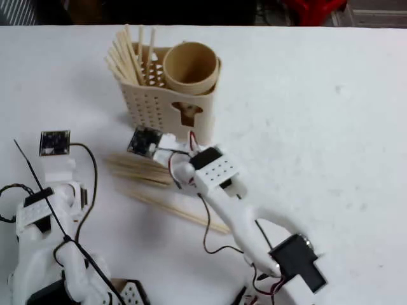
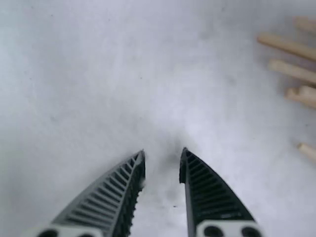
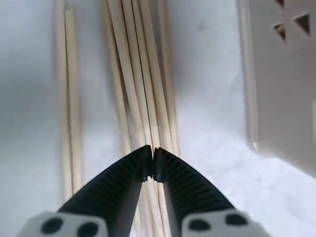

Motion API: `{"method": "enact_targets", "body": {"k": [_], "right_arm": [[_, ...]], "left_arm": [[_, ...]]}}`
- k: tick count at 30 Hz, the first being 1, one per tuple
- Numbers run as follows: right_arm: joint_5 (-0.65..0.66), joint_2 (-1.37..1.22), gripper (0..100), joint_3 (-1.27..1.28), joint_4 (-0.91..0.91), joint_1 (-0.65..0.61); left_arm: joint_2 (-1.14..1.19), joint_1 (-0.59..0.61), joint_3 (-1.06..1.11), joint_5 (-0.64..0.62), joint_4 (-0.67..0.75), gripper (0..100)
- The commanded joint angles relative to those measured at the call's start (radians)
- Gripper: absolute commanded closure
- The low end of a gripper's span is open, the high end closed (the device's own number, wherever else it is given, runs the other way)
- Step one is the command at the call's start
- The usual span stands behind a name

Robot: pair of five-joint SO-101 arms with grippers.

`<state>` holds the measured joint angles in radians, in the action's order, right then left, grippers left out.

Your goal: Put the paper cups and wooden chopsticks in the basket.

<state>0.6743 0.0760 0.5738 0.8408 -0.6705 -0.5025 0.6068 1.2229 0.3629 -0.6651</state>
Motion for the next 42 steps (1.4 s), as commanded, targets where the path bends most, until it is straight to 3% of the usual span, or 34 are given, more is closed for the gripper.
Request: {"method": "enact_targets", "body": {"k": [1,4,7,10,16,30,32,38,42], "right_arm": [[0.048,-0.024,89.2,-0.044,0.002,-0.051],[0.054,-0.125,78.3,-0.049,-0.047,-0.058],[0.080,-0.185,76.2,-0.051,-0.097,-0.041],[0.081,-0.196,79.6,-0.051,-0.104,-0.028],[0.074,-0.179,99.0,-0.049,-0.085,-0.021],[0.023,-0.028,98.0,-0.041,0.048,-0.027],[0.025,-0.045,95.9,-0.038,0.082,-0.028],[0.025,-0.087,75.7,-0.044,0.111,-0.004],[0.017,-0.021,75.5,-0.051,0.174,-0.018]], "left_arm": [[-0.007,0.007,-0.002,-0.011,0.018,87],[-0.007,0.007,-0.002,-0.011,0.018,87],[-0.007,0.007,-0.002,-0.011,0.018,87],[-0.007,0.007,-0.002,-0.011,0.018,87],[-0.007,0.007,-0.002,-0.011,0.018,87],[-0.007,0.007,-0.002,-0.012,0.018,87],[-0.007,0.007,-0.002,-0.012,0.018,87],[-0.007,0.007,-0.002,-0.011,0.018,87],[-0.007,0.007,-0.002,-0.011,0.018,87]]}}
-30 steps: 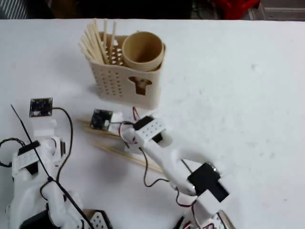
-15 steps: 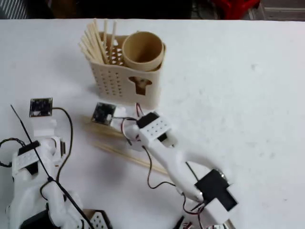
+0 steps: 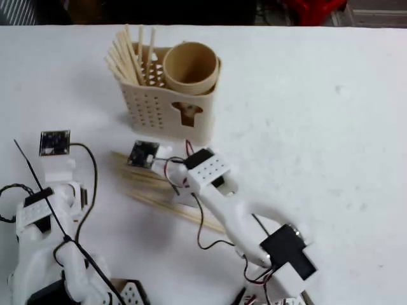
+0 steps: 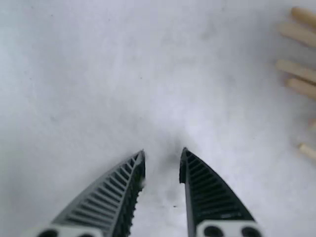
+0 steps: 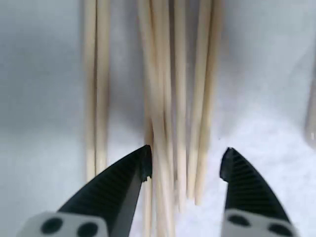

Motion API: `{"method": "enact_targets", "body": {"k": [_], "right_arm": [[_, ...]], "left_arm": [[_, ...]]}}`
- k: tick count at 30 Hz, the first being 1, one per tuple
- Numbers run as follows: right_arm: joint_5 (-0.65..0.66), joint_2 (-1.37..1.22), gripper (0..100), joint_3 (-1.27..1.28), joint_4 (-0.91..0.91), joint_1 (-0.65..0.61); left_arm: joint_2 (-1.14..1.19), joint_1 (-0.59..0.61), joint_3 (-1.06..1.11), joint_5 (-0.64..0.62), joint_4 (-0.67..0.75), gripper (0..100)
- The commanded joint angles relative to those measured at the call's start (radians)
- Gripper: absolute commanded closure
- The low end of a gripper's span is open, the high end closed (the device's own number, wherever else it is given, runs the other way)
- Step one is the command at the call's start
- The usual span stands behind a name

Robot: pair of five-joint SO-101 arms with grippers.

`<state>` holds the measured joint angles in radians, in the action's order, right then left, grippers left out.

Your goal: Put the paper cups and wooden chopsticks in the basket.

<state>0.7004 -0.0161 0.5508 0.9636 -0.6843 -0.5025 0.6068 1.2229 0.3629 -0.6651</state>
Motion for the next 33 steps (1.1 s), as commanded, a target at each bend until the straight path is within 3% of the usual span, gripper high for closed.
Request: {"method": "enact_targets", "body": {"k": [1,4,9,17,25,33], "right_arm": [[-0.009,0.097,76.7,-0.025,0.079,-0.025],[-0.009,0.179,79.6,0.031,0.113,-0.113],[0.026,0.216,79.9,0.169,-0.010,-0.236],[0.077,0.030,80.0,0.169,-0.087,-0.240],[0.071,-0.162,80.0,-0.098,-0.021,-0.019],[0.069,-0.127,80.0,-0.163,-0.025,0.117]], "left_arm": [[-0.007,0.007,-0.002,-0.011,0.018,87],[-0.007,0.007,-0.002,-0.011,0.018,87],[-0.007,0.007,-0.002,-0.011,0.018,87],[-0.007,0.007,-0.002,-0.011,0.018,87],[-0.007,0.007,-0.002,-0.012,0.018,87],[-0.007,0.007,-0.002,-0.011,0.018,87]]}}
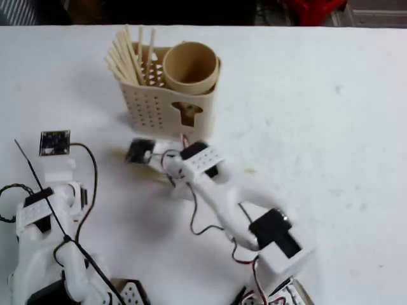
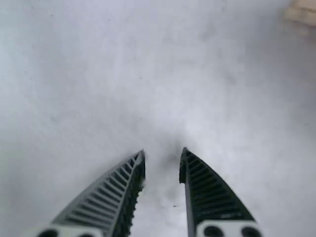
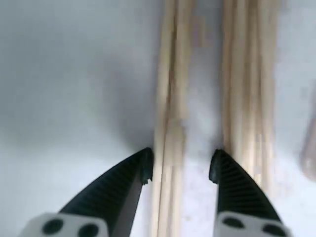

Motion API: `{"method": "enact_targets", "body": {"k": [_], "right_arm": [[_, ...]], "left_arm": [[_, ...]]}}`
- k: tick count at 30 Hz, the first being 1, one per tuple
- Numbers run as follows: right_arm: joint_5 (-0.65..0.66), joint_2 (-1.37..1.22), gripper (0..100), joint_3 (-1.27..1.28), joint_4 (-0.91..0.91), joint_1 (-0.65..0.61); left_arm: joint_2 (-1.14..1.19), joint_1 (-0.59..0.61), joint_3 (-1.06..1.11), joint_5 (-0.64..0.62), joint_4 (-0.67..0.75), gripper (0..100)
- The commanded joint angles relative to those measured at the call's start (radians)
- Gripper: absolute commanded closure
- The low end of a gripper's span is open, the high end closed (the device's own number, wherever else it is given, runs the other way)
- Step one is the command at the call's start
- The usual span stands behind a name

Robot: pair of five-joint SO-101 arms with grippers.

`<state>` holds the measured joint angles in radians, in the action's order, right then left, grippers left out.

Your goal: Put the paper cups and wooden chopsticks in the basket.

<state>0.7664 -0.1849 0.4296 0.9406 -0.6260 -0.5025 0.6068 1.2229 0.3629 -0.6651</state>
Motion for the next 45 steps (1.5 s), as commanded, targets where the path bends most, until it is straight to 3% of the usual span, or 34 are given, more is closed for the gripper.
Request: {"method": "enact_targets", "body": {"k": [1,8,13,26,33,39,45], "right_arm": [[0.003,0.056,80.0,-0.041,-0.002,0.071],[0.002,0.090,81.7,-0.014,-0.004,0.076],[0.003,0.099,99.0,-0.002,0.001,0.050],[0.002,0.111,97.7,0.005,0.025,-0.010],[0.003,-0.056,83.2,-0.015,-0.024,-0.036],[-0.002,-0.067,98.1,-0.051,0.010,-0.031],[-0.091,0.045,98.1,-0.046,0.067,-0.031]], "left_arm": [[-0.007,0.007,-0.002,-0.011,0.018,87],[-0.007,0.007,-0.002,-0.012,0.018,87],[-0.007,0.007,-0.002,-0.012,0.018,87],[-0.007,0.007,-0.002,-0.012,0.018,87],[-0.007,0.007,-0.002,-0.012,0.018,87],[-0.007,0.007,-0.002,-0.012,0.018,87],[-0.007,0.007,-0.002,-0.012,0.018,87]]}}
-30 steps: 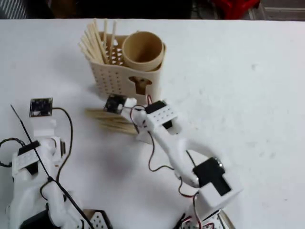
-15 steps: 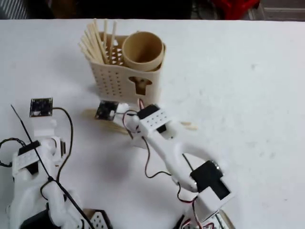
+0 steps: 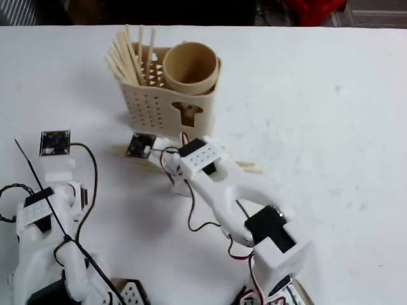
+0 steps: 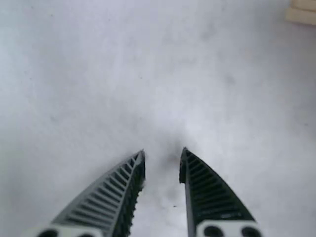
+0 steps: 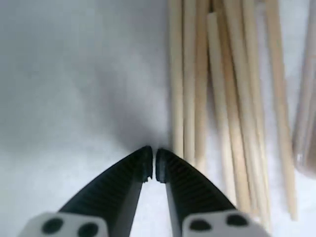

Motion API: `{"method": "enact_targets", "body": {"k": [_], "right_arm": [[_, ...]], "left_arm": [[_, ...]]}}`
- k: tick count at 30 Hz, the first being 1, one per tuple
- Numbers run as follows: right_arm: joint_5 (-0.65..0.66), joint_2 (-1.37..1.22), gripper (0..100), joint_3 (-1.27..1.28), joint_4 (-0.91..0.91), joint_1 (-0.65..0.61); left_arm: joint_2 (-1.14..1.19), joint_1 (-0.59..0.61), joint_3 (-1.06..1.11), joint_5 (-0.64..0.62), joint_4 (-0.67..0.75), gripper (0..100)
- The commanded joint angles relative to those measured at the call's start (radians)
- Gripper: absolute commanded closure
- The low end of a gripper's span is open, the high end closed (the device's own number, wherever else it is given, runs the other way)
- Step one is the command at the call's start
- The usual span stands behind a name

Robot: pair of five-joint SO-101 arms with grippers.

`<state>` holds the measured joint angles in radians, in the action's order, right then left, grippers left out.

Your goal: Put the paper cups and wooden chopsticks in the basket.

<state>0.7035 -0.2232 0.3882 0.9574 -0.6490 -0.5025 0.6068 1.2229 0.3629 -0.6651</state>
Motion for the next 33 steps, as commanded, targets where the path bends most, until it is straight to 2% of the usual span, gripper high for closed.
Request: {"method": "enact_targets", "body": {"k": [1,6,12,18,25,33], "right_arm": [[-0.028,0.122,98.1,-0.002,0.070,-0.008],[-0.077,0.329,98.1,0.107,0.062,-0.008],[-0.083,0.499,97.1,0.233,-0.038,-0.016],[-0.072,0.369,80.1,0.193,-0.125,-0.015],[-0.038,0.085,83.2,0.026,-0.134,0.004],[-0.017,0.030,83.4,0.017,-0.082,0.010]], "left_arm": [[-0.007,0.007,-0.002,-0.012,0.018,87],[-0.007,0.007,-0.002,-0.012,0.018,87],[-0.007,0.007,-0.002,-0.012,0.018,87],[-0.007,0.007,-0.002,-0.012,0.018,87],[-0.007,0.007,-0.002,-0.012,0.018,87],[-0.007,0.007,-0.002,-0.011,0.018,87]]}}
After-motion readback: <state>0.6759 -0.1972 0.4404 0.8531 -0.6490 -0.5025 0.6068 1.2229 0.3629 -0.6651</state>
